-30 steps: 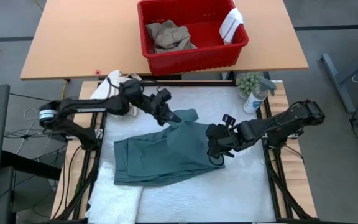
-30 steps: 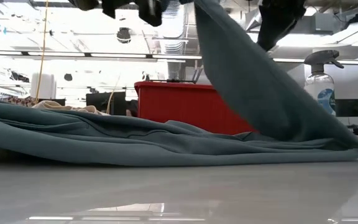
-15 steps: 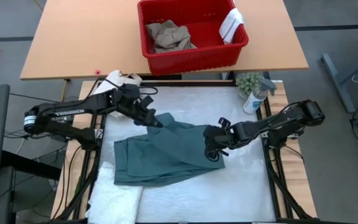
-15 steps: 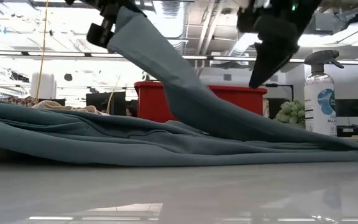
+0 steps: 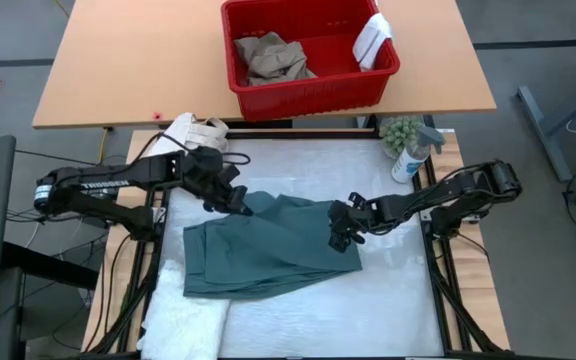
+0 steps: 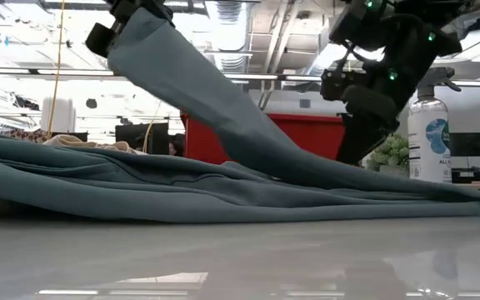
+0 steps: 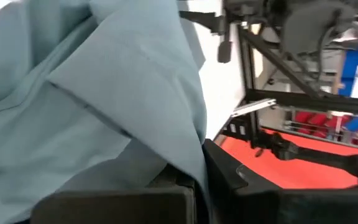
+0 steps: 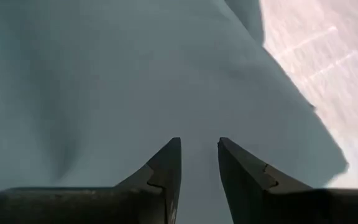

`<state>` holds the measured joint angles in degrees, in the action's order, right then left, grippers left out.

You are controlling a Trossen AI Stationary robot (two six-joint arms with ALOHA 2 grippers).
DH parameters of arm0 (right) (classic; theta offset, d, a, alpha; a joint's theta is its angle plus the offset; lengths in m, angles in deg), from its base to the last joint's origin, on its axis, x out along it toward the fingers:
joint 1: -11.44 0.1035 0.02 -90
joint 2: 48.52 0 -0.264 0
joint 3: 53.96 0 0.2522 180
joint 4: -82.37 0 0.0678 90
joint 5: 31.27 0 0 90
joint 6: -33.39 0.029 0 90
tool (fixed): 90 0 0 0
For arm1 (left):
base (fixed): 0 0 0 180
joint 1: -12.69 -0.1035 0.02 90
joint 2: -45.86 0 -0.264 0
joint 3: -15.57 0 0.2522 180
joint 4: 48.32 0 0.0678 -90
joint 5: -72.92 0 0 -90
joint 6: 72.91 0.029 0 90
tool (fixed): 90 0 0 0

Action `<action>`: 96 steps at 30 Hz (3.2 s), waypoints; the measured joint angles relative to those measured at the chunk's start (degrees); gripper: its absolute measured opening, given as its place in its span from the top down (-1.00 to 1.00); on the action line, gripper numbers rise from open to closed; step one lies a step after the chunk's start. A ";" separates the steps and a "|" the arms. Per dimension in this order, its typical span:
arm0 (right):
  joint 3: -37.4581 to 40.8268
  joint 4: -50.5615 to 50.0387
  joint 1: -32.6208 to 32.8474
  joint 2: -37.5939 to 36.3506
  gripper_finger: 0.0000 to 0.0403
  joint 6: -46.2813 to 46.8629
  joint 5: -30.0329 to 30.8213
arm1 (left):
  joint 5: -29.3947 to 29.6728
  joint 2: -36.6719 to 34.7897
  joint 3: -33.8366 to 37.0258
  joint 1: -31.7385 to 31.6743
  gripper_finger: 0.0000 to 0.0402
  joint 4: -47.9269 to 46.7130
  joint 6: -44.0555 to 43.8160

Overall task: Fold Laundry from Bin
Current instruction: Fold the blue pants

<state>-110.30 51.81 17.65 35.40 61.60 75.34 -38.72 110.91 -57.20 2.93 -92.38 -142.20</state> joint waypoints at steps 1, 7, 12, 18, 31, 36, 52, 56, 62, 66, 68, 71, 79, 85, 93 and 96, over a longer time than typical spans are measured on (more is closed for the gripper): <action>0.24 0.45 -0.28 0.00 0.37 -0.67 -0.13 | 0.82 0.04 0.00 0.47 1.00 -0.58 -0.31; 0.74 2.18 -1.57 0.29 0.44 -4.56 -2.56 | 5.47 0.15 0.00 3.16 1.00 -3.65 -2.72; 0.71 2.89 -1.79 2.88 0.47 -6.51 -5.49 | 7.39 0.15 0.00 6.51 1.00 -4.98 -7.76; 0.71 6.03 -1.79 7.27 0.47 -8.82 -7.69 | 10.34 0.15 0.00 10.93 1.00 -5.24 -12.41; 0.52 7.81 -1.92 9.68 0.47 -11.69 -8.88 | 19.75 0.18 0.00 20.77 1.00 -10.99 -29.62; 0.56 7.65 -1.98 9.72 0.47 -12.26 -8.95 | 21.85 0.17 0.00 24.72 1.00 -12.35 -36.38; 0.60 7.81 -1.98 9.81 0.47 -15.45 -9.19 | 24.69 1.43 -0.02 34.00 1.00 -26.50 -48.21; 0.60 7.82 -1.98 9.84 0.47 -16.29 -9.26 | 24.79 1.40 -0.02 34.54 0.97 -26.41 -48.23; 0.65 7.79 -1.98 9.84 0.47 -16.28 -9.25 | 25.02 1.36 -0.03 34.60 0.73 -25.19 -42.32; 0.65 7.76 -1.98 9.84 0.47 -16.26 -9.25 | 23.29 1.36 -0.02 34.87 0.47 -25.66 -41.80; 0.65 7.76 -1.98 9.84 0.47 -16.26 -9.25 | 21.53 1.36 -0.02 35.27 0.33 -24.49 -41.62; 0.65 7.79 -1.98 9.84 0.47 -16.23 -9.26 | 24.13 1.18 -0.02 36.01 0.16 -20.81 -42.05; 0.71 8.37 -1.98 9.84 0.47 -16.06 -9.29 | 39.97 0.19 2.48 27.23 0.03 -28.27 -18.35; 0.71 8.51 -2.01 9.84 0.47 -16.07 -9.30 | 24.82 -1.69 12.92 18.83 0.03 -10.06 2.21; 0.71 8.49 -2.22 9.86 0.47 -14.32 -9.30 | 19.79 -1.68 22.44 18.05 0.03 -3.49 7.31; 0.71 8.48 -2.25 9.86 0.47 -14.30 -9.30 | 22.46 -1.68 23.93 18.09 0.03 -3.43 9.45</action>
<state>-109.58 60.30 15.40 45.26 47.29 66.04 -16.25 109.23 -33.27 21.02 -95.81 -132.75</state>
